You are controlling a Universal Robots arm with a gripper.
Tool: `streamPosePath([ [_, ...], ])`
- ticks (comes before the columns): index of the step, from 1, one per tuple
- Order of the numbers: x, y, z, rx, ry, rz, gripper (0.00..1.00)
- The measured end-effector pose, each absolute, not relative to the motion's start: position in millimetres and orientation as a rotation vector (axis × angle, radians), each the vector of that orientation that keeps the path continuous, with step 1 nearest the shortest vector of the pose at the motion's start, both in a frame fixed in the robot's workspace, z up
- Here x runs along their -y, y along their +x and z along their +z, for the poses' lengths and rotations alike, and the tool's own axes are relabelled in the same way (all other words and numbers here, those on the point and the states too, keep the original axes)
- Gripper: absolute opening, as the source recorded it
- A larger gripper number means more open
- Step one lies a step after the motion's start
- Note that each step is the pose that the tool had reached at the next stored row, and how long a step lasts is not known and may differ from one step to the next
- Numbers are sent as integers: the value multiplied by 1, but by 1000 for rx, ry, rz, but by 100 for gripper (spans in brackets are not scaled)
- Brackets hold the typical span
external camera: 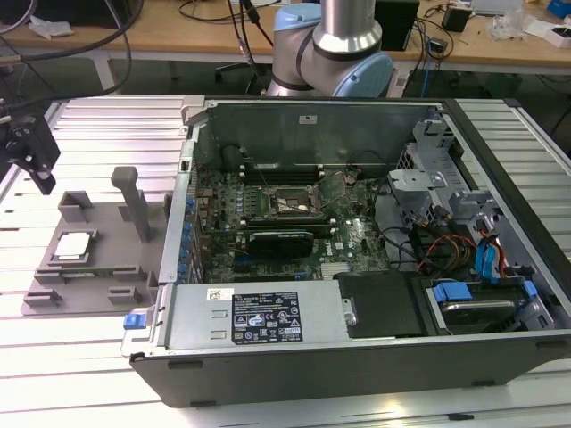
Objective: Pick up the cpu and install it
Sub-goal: 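Pick up the cpu and move it towards the insertion slot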
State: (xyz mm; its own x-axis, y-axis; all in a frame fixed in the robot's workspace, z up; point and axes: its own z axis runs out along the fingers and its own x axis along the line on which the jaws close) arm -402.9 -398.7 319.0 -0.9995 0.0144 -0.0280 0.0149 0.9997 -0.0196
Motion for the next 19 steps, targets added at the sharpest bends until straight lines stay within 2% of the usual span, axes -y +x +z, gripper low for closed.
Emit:
streamPosePath([
  [19,399,-403,310,-3113,23,-31,78],
])
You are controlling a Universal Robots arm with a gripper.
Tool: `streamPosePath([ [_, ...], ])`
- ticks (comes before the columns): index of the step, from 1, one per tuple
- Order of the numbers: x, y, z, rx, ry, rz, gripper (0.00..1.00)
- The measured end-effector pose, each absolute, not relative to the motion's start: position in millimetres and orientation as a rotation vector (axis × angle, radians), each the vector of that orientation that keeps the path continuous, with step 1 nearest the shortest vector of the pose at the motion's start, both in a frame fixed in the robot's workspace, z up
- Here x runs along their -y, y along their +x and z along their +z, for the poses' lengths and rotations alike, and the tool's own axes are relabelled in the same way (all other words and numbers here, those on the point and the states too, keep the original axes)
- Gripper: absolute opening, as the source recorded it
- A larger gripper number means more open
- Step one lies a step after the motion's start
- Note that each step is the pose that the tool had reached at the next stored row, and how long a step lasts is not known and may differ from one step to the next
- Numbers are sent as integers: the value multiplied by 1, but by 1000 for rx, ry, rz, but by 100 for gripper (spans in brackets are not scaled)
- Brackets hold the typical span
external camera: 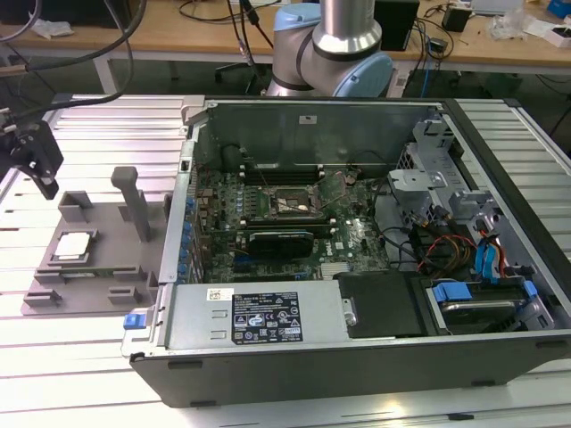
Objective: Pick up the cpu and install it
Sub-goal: 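Pick up the cpu and move it towards the insertion slot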
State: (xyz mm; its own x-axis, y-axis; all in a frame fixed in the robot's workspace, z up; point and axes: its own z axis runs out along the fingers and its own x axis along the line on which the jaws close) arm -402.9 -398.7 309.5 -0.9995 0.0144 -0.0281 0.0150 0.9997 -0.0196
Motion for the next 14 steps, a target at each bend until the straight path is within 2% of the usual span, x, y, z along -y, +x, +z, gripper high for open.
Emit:
streamPosePath([
  [14,399,-403,304,-3113,23,-31,78],
])
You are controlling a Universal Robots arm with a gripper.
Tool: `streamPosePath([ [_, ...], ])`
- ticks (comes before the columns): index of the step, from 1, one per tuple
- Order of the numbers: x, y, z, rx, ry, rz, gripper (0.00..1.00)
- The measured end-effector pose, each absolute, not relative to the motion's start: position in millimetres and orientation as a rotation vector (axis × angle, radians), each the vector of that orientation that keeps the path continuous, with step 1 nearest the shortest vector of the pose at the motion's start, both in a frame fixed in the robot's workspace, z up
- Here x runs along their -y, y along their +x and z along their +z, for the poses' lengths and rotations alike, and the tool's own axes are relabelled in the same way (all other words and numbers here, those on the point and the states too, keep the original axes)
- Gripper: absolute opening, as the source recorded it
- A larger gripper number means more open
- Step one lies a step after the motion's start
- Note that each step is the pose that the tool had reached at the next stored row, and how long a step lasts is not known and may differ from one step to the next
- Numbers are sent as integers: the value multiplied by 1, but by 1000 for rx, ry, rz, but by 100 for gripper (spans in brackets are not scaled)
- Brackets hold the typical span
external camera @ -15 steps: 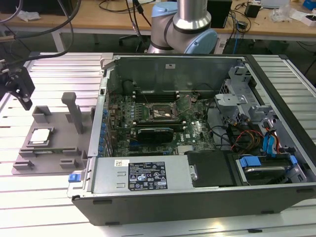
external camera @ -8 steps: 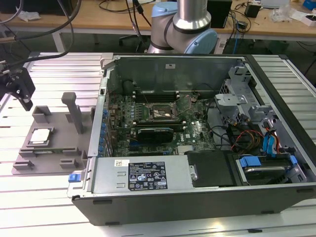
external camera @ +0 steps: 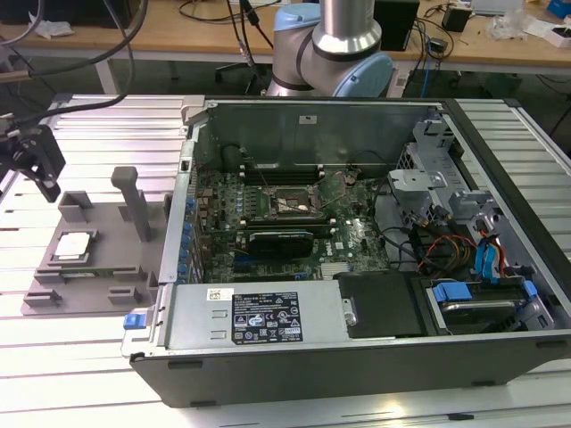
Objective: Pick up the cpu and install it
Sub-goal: 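Pick up the cpu and move it towards the insertion slot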
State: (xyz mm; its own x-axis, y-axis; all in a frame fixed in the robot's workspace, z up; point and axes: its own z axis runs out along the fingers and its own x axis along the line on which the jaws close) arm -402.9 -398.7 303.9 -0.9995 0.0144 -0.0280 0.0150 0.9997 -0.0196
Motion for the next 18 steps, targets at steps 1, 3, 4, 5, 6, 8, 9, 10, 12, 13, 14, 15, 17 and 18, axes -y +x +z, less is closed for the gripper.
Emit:
streamPosePath([
  [1,399,-403,304,-3113,23,-31,78],
  [3,399,-403,303,-3114,23,-31,78],
  [4,399,-403,302,-3113,23,-31,78],
  [5,399,-403,302,-3114,23,-31,78],
  [6,399,-403,302,-3113,23,-31,78],
  [8,399,-403,301,-3113,23,-31,78],
  [9,399,-403,301,-3113,23,-31,78],
  [10,399,-403,301,-3113,23,-31,78],
  [12,399,-403,300,-3113,23,-31,78],
  [13,399,-403,299,-3113,23,-31,78],
  [14,399,-403,299,-3113,23,-31,78],
  [15,399,-403,299,-3113,23,-31,78],
  [17,399,-403,297,-3113,23,-31,78],
  [18,399,-403,297,-3114,23,-31,78],
])
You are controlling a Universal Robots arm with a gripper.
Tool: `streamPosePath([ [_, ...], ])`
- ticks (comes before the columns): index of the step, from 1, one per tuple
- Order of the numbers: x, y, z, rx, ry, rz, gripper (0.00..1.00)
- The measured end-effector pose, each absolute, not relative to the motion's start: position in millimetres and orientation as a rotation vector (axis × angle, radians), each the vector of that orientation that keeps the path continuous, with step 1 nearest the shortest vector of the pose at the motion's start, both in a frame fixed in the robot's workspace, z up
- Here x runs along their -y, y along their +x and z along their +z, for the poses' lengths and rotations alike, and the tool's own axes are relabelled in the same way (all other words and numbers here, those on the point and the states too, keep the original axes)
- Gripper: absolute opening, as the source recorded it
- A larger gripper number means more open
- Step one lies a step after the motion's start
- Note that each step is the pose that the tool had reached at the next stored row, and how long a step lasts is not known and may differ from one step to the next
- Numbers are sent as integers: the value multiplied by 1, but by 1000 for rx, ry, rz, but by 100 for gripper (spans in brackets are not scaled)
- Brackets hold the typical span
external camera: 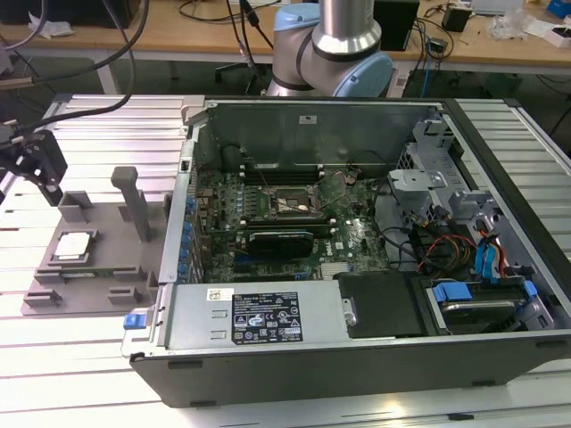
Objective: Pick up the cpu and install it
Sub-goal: 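Pick up the cpu and move it towards the insertion slot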
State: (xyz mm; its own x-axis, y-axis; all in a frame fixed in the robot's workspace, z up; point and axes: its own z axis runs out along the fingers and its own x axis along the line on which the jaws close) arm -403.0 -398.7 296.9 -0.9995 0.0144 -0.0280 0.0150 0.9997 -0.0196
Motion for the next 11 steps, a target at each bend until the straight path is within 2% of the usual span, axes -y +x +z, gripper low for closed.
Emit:
streamPosePath([
  [11,399,-403,292,-3113,23,-31,78],
])
